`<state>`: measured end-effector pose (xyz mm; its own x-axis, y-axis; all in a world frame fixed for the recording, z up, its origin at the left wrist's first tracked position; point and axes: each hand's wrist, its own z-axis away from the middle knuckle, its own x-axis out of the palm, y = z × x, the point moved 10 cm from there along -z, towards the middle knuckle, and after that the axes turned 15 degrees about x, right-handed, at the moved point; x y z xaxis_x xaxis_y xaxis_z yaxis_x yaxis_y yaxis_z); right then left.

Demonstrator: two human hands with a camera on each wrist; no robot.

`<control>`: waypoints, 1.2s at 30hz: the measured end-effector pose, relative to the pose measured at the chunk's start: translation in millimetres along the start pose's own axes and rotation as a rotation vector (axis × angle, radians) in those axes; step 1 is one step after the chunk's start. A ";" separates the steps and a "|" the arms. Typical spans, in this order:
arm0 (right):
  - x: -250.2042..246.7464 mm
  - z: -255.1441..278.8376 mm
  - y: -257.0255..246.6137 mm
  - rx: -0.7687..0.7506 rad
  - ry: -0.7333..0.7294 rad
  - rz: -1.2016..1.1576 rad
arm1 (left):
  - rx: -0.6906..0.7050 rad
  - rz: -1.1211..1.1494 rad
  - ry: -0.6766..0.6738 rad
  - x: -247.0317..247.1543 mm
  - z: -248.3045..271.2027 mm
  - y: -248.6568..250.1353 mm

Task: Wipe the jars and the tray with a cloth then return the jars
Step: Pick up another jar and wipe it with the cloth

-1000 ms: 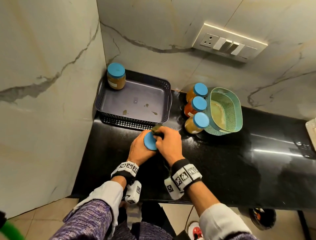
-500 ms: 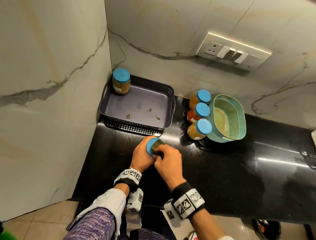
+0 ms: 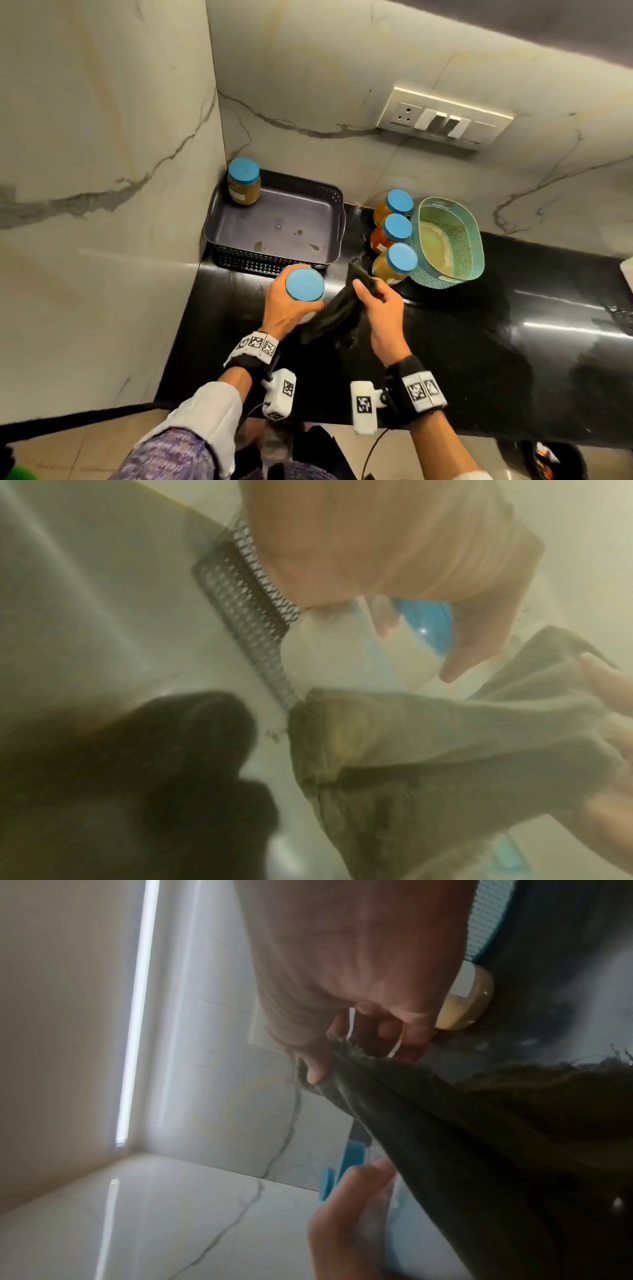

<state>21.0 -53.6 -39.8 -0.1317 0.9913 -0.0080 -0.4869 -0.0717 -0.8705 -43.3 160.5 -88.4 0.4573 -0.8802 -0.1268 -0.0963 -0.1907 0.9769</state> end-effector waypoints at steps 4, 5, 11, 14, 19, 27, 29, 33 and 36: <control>12.2 40.5 -66.8 -0.212 -0.116 -0.020 | -0.036 0.224 0.036 -4.3 -17.0 49.3; 21.1 50.2 -80.7 -0.260 -0.158 0.020 | -0.030 0.283 0.031 -2.9 -20.3 67.5; 52.4 81.0 -131.1 -0.460 -0.185 -0.091 | 0.025 0.531 -0.012 5.9 -34.0 159.7; 63.2 72.7 -132.9 -0.337 -0.195 -0.183 | 0.010 0.565 0.044 1.6 -37.0 182.5; 74.8 98.1 -133.3 -0.380 -0.178 -0.119 | -0.002 0.600 0.159 -15.2 -45.7 189.3; 79.2 85.8 -144.2 -0.240 -0.176 -0.077 | -0.004 0.530 0.211 -20.8 -38.9 203.3; 76.2 97.8 -139.9 -0.307 -0.146 -0.107 | -0.003 0.522 0.203 -22.1 -42.5 206.6; 80.9 119.5 -127.6 -0.509 -0.183 -0.050 | -0.051 0.552 0.223 -27.0 -38.8 202.3; 80.5 91.7 -144.8 -0.329 -0.178 -0.088 | -0.074 0.525 0.212 -23.0 -33.7 206.3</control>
<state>1.8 26.5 130.7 -0.2638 0.9552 0.1339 -0.2039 0.0805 -0.9757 -43.9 156.0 121.9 0.5328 -0.7412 0.4083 -0.2994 0.2862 0.9102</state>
